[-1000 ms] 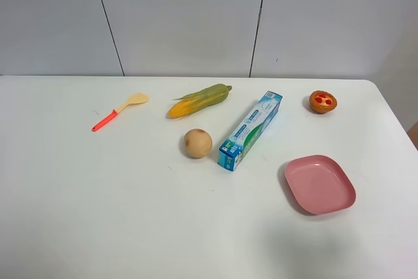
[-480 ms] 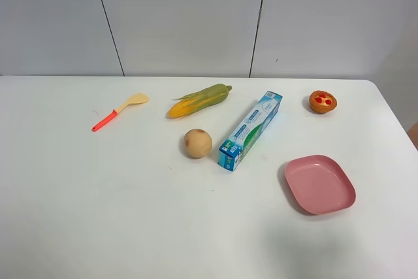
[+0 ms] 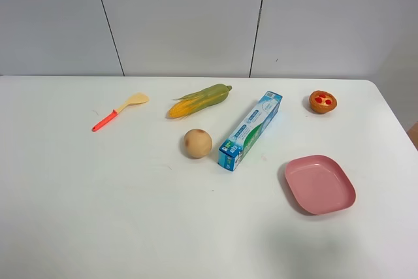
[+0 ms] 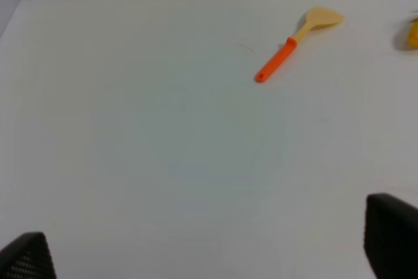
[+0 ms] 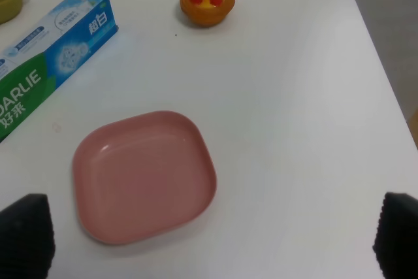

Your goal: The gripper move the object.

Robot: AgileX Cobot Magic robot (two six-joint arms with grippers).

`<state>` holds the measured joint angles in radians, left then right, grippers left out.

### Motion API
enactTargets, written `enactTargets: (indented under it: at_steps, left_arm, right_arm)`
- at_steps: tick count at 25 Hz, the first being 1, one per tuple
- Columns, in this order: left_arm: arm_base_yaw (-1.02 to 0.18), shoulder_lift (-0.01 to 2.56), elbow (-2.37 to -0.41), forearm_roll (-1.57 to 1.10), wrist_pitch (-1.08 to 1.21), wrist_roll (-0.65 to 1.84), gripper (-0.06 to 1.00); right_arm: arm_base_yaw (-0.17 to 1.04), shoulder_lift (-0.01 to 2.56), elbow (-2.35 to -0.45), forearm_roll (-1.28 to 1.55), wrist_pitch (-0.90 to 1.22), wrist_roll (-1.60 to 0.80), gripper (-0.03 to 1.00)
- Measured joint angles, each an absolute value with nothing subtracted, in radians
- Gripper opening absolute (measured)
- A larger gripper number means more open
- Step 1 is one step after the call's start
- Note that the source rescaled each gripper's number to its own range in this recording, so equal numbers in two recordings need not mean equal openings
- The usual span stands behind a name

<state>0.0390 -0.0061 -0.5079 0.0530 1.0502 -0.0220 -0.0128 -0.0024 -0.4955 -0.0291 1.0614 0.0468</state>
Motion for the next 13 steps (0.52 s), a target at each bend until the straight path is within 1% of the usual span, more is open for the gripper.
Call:
enactTargets:
  at_steps: [13]
  left_arm:
    - [0.037, -0.006, -0.508, 0.053, 1.050, -0.022, 1.00]
  right_arm:
    - [-0.013, -0.002, -0.496, -0.029, 1.061, 0.047, 1.00]
